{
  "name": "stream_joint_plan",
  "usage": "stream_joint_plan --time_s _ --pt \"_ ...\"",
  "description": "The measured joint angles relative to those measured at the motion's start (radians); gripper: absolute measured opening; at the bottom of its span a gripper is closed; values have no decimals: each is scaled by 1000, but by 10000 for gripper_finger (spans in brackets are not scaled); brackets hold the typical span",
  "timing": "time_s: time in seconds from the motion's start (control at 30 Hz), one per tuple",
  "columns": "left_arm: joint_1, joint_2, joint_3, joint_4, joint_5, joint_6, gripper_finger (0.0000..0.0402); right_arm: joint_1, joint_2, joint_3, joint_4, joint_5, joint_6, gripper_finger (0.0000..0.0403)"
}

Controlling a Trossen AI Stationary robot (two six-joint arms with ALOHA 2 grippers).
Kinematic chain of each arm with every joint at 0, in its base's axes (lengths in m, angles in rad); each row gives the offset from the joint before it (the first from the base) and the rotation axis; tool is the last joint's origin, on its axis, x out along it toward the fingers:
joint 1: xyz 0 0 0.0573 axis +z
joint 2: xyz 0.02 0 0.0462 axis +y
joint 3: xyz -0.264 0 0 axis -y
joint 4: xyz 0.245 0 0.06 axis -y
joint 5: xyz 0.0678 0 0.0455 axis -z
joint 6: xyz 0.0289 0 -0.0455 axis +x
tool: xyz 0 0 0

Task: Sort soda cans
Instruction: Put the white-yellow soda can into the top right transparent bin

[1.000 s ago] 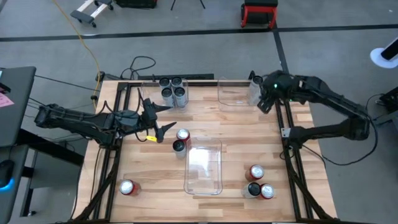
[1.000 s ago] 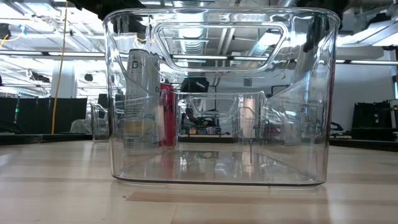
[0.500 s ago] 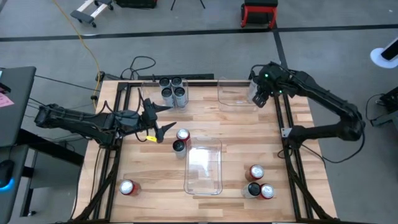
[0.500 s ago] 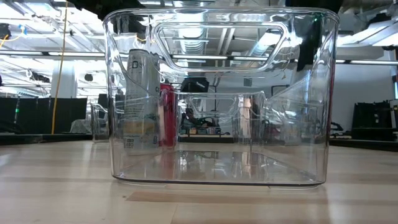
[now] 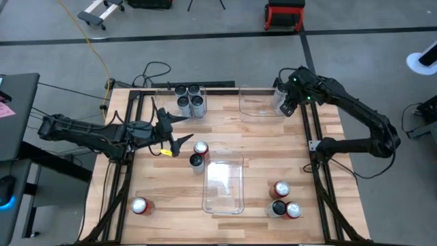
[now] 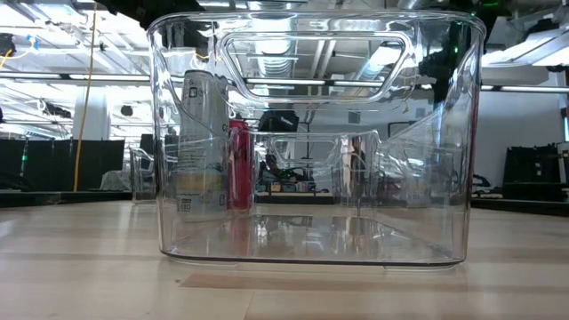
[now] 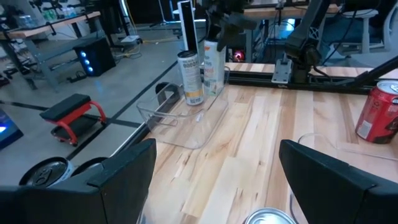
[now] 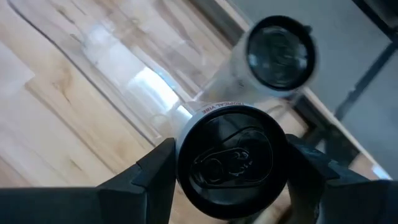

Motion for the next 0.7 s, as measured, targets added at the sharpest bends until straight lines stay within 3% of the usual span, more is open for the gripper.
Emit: stream_joint_plan --time_s 0.3,0.7 --pt "0 0 0 6 -1 -13 335 -10 0 -69 67 -16 -15 237" --pt "0 -1 0 11 -2 -20 335 -6 0 -85 119 -28 -30 300"
